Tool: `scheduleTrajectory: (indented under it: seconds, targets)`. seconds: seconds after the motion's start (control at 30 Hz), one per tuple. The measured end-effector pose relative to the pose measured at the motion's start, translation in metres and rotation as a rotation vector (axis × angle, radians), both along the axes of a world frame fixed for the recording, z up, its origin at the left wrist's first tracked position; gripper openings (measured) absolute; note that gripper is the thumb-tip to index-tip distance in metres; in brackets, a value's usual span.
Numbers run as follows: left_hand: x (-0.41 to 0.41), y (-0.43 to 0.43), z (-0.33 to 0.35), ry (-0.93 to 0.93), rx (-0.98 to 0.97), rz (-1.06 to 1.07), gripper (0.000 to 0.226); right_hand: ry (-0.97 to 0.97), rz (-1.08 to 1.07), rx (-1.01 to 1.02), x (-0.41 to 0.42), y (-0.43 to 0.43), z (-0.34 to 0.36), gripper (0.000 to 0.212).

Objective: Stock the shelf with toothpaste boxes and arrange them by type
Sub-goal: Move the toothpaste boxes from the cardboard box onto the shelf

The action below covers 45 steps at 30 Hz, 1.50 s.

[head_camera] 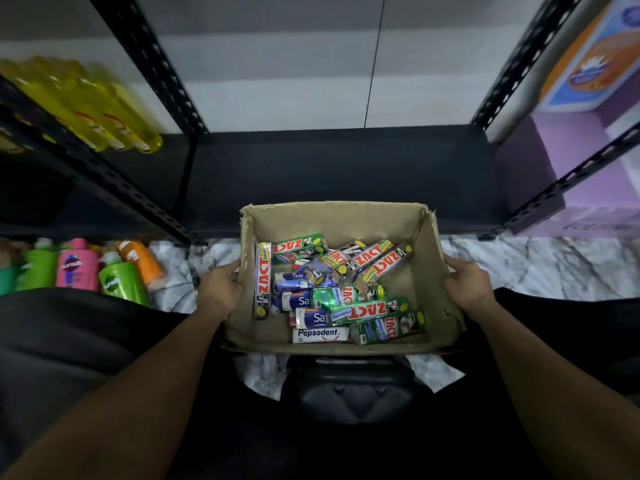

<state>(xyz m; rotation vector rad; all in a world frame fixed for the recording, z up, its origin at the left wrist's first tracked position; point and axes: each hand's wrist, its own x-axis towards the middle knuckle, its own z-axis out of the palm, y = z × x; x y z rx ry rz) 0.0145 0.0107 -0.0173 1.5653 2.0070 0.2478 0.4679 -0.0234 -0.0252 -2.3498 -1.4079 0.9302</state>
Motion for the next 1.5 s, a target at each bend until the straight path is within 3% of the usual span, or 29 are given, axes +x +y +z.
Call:
scheduleTrajectory:
  seconds: [0.17,0.3,0.6,0.7,0.77,0.83,0.9,1.03,1.2,1.37,1.5]
  targets:
    - [0.021,0.004,-0.011,-0.054,0.017,-0.073,0.050,-0.029,-0.070,0.044,0.020,-0.010,0.004,0.050]
    - [0.030,0.006,-0.020,-0.136,-0.103,-0.036,0.055,0.018,-0.117,-0.023,0.025,-0.013,-0.006,0.050]
    - [0.043,0.009,-0.012,0.009,-0.167,-0.124,0.046,0.009,-0.182,-0.042,0.020,-0.008,-0.010,0.052]
    - [0.055,0.012,-0.006,0.059,-0.070,-0.055,0.040,-0.065,-0.208,0.054,0.008,0.001,-0.001,0.052]
    - [0.067,0.016,-0.001,0.050,0.048,-0.028,0.050,-0.131,-0.218,0.175,-0.005,0.013,0.007,0.047]
    - [0.078,0.022,0.001,0.052,0.176,-0.121,0.071,-0.234,-0.160,0.275,-0.017,0.025,0.013,0.028]
    - [0.092,0.026,0.001,0.084,0.229,-0.219,0.072,-0.285,-0.059,0.364,-0.027,0.033,0.015,0.023]
    - [0.121,0.027,-0.016,0.051,0.113,-0.360,0.063,0.023,-0.063,0.099,-0.044,0.041,0.003,0.042]
    - [0.156,0.034,-0.041,-0.039,0.014,-0.422,0.063,0.183,-0.026,-0.157,-0.057,0.039,-0.025,0.052]
    - [0.178,0.042,-0.067,-0.102,-0.102,-0.410,0.075,0.122,0.073,-0.255,-0.072,0.043,-0.058,0.087]
    - [0.183,0.049,-0.080,-0.078,-0.135,-0.432,0.076,0.076,0.030,-0.279,-0.085,0.049,-0.070,0.095]
